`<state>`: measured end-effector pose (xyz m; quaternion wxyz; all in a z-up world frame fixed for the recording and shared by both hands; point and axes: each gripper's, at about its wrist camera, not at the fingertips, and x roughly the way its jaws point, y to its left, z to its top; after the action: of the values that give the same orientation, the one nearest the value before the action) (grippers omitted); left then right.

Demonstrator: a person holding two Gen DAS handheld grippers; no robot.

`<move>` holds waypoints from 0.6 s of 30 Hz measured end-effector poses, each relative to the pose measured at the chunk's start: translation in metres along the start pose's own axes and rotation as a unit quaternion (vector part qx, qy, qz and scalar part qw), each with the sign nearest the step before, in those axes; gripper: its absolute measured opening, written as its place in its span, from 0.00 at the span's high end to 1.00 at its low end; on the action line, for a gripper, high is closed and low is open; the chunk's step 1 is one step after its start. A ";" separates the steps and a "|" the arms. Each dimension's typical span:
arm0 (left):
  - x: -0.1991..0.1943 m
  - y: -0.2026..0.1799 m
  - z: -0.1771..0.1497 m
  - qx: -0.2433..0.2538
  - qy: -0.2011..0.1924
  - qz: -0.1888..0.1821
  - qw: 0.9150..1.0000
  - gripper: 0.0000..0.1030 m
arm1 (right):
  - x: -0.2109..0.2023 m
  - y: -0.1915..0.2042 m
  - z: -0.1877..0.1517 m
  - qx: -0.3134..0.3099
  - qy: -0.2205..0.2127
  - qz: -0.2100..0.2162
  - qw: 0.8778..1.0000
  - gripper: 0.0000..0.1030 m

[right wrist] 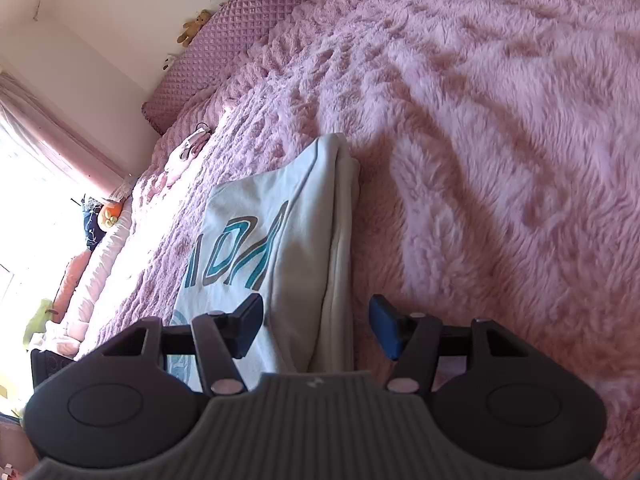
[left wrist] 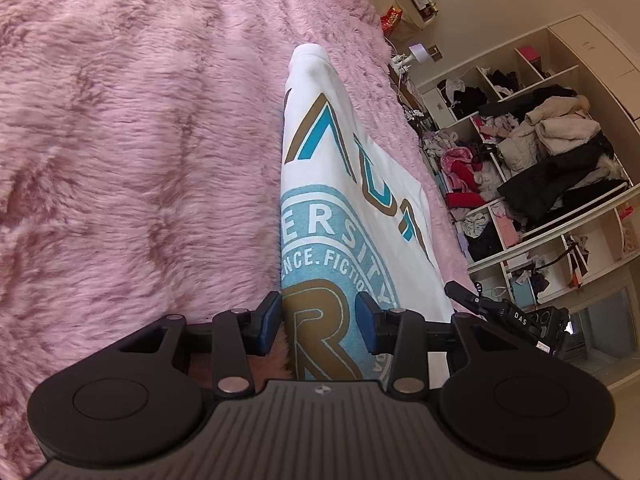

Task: Fold small clothes
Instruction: 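Grasp the sweatshirt side edge with both grippers and lift it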

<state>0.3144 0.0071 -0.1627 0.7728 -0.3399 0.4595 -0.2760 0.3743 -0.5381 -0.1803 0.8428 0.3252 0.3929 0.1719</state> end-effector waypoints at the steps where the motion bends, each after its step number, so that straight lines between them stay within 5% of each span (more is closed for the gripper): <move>1: 0.006 0.004 0.002 -0.010 0.003 -0.010 1.000 0.54 | 0.006 -0.003 0.000 0.008 0.005 0.006 1.000 0.45; 13: 0.070 0.016 0.043 -0.075 0.016 -0.069 0.995 0.35 | 0.068 -0.005 0.012 0.043 0.029 0.078 0.996 0.35; 18: 0.085 0.019 0.052 -0.098 0.017 -0.084 0.991 0.36 | 0.080 -0.006 0.018 0.064 0.027 0.090 0.994 0.37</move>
<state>0.3998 -0.0300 -0.2035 0.7020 -0.4468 0.4674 -0.2987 0.4390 -0.5063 -0.2199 0.7905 0.4081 0.3947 0.2297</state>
